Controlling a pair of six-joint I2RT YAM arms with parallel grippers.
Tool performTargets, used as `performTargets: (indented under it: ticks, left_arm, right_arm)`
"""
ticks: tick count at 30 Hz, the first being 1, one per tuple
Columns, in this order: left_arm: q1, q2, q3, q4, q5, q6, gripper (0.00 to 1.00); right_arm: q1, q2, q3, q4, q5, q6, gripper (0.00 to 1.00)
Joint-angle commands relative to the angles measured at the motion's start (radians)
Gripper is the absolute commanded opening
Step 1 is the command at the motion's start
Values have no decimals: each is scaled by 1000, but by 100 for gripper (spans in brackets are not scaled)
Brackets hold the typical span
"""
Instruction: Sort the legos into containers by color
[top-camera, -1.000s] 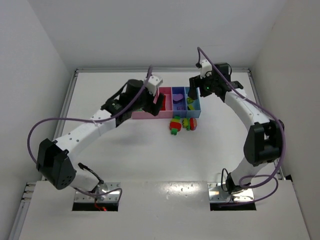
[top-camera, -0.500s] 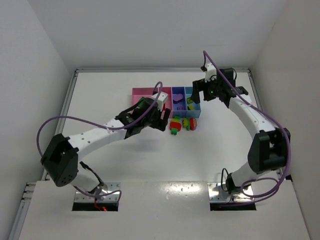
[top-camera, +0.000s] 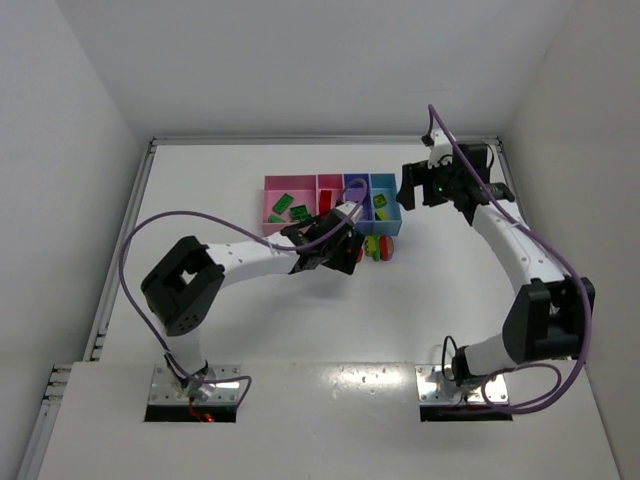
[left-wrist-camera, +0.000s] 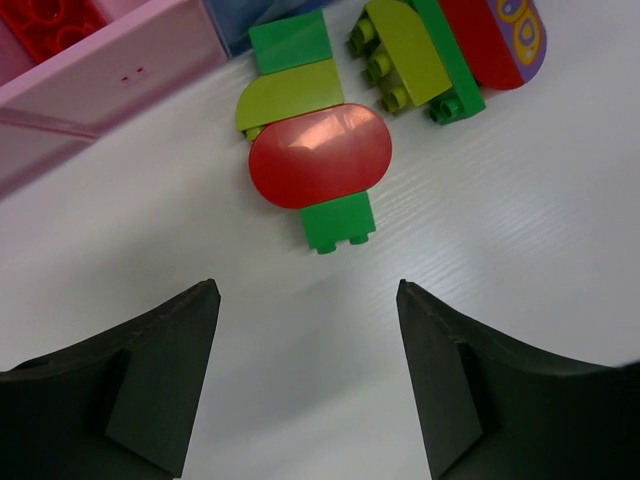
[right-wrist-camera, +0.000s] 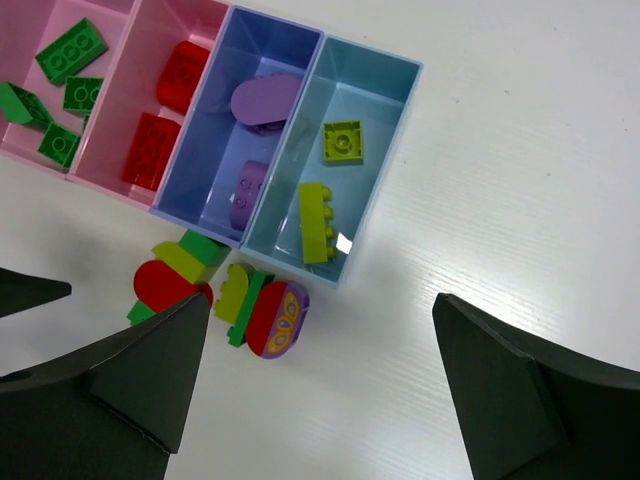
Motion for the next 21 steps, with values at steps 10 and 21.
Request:
performTargets:
  ticks: [10, 21]
  left_arm:
    - [-17, 102, 96, 31, 48, -33, 73]
    - [-17, 213, 161, 31, 57, -51, 69]
  right_arm:
    - [-59, -74, -51, 17, -38, 35, 94]
    - [-86, -74, -52, 8, -65, 35, 94]
